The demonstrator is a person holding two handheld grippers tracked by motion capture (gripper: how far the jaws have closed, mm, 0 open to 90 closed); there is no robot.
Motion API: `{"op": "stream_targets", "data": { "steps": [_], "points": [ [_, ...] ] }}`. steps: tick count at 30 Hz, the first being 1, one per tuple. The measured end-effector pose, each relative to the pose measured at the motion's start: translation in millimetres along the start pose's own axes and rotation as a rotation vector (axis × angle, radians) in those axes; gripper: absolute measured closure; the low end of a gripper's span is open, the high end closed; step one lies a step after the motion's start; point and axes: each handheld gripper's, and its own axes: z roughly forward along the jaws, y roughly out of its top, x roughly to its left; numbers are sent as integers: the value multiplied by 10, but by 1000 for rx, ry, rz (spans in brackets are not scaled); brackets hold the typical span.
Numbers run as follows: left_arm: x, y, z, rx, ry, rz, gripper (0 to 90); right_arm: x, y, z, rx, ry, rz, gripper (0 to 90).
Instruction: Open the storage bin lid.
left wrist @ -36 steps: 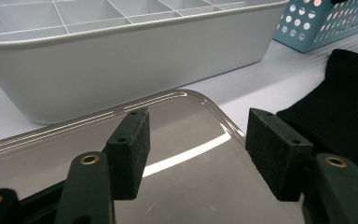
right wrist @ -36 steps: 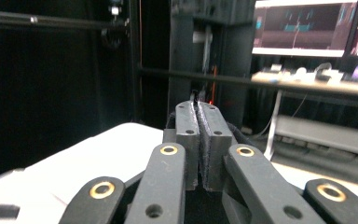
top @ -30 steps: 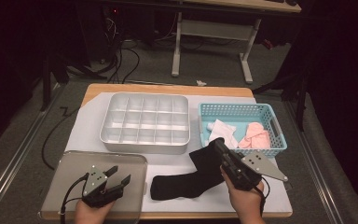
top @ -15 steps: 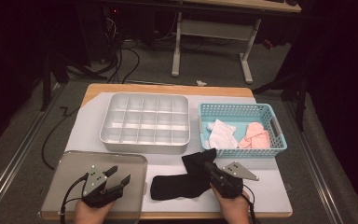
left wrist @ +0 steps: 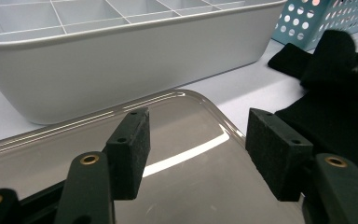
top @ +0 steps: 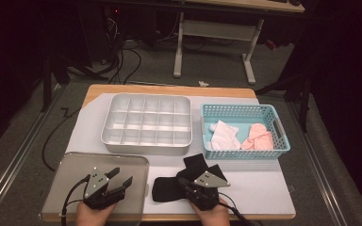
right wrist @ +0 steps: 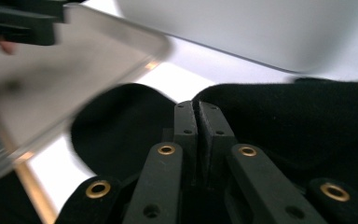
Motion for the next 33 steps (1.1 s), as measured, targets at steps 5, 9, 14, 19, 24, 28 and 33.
{"op": "stream_targets", "data": {
  "steps": [5, 9, 14, 19, 24, 28, 33],
  "points": [
    [10, 0, -14, -1, -2, -4, 405, 135, 81, 55, -13, 42, -22, 770],
    [7, -5, -8, 2, -3, -5, 406, 81, 155, -136, -57, 34, -9, 713],
    [-68, 28, 17, 9, -16, 0, 405, -177, 190, -456, -98, -90, -4, 697],
    [-241, 144, 86, 30, -38, 36, 407, -458, 64, -488, -32, -114, 78, 655],
    [-378, 223, 124, 42, -61, 51, 412, -421, 8, -223, 44, -59, 69, 663],
    [-455, 235, 140, 57, -84, 47, 418, -281, 33, -90, 63, -12, 5, 884],
    [-571, 233, 207, 82, -126, 50, 456, 77, 41, 29, 60, 93, -52, 875]
  ]
}}
